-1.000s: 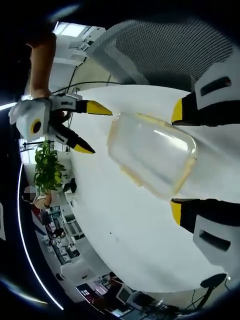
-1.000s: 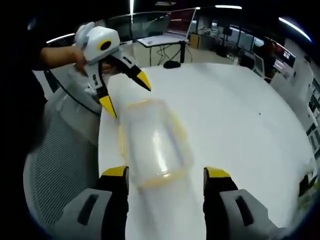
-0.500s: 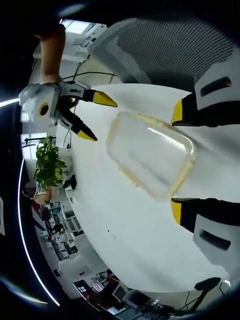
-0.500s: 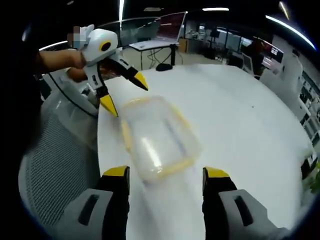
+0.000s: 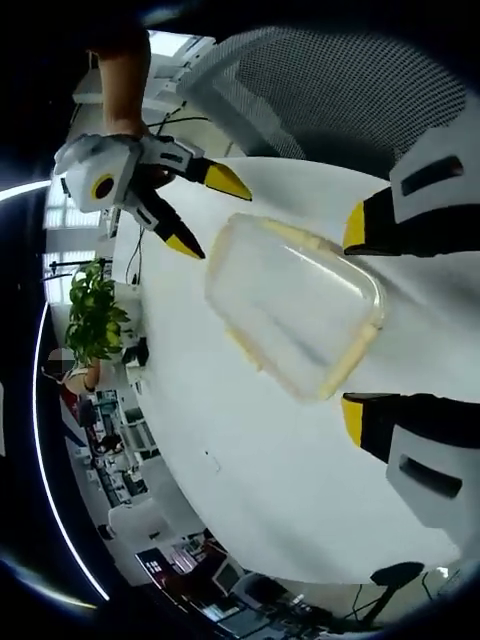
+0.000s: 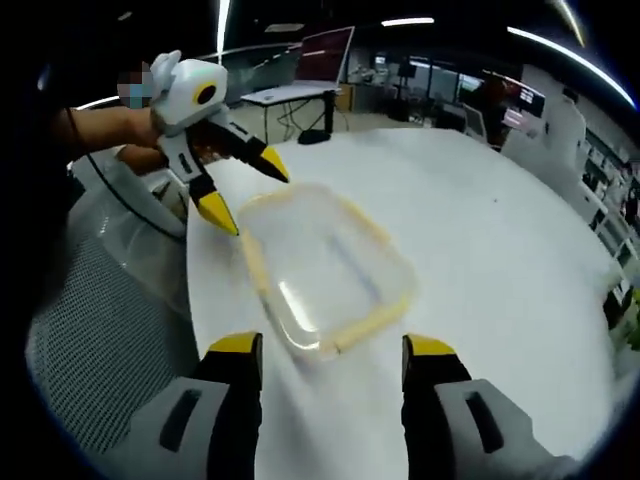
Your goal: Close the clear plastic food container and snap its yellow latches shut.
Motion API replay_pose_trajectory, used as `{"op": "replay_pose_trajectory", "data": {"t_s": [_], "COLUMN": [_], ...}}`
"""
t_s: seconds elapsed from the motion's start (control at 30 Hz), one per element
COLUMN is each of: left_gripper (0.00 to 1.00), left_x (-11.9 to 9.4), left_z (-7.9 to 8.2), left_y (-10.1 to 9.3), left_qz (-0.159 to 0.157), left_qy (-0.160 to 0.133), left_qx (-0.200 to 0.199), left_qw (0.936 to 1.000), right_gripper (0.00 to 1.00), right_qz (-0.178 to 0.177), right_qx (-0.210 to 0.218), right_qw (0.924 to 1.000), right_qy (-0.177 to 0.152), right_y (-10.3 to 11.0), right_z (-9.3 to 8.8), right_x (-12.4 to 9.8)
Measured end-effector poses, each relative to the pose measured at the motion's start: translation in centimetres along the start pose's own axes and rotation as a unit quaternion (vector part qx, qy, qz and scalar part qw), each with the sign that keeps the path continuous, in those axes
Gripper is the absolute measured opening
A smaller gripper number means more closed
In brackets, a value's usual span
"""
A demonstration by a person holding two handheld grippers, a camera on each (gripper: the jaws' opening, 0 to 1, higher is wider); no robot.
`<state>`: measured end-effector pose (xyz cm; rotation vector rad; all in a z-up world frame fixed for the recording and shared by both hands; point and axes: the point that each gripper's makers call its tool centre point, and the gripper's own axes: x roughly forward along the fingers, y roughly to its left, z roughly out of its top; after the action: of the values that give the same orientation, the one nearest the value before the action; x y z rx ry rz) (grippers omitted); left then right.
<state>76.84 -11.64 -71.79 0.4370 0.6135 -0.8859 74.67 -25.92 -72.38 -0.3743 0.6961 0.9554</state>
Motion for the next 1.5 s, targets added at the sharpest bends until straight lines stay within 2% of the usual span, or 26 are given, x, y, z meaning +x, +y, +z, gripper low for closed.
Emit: {"op": "replay_pose_trajectory", "data": {"t_s": [0.4, 0.87, 1.5], "left_gripper": [0.47, 0.47, 0.45], "left_x": [0.7, 1.1, 2.8], "left_z": [-0.3, -0.1, 1.2], "left_y": [-0.2, 0.1, 2.6], "left_qz": [-0.001, -0.005, -0.009], "left_qy": [0.003, 0.004, 0.006], "left_qx": [0.000, -0.004, -0.006], "left_qw": [1.0000, 1.0000, 0.9999], "right_gripper": [0.47, 0.45, 0.45], "right_qz": [-0.011, -0.012, -0.010], "right_qx": [0.028, 0.036, 0.039], "right_qw": [0.9993, 0.9991, 0.9991], "right_qy": [-0.021, -0.018, -0.013], "right_y": [-0.1, -0.6, -3.5], "right_z": [0.8, 0.8, 1.9], "right_x": [0.8, 1.2, 2.2]}}
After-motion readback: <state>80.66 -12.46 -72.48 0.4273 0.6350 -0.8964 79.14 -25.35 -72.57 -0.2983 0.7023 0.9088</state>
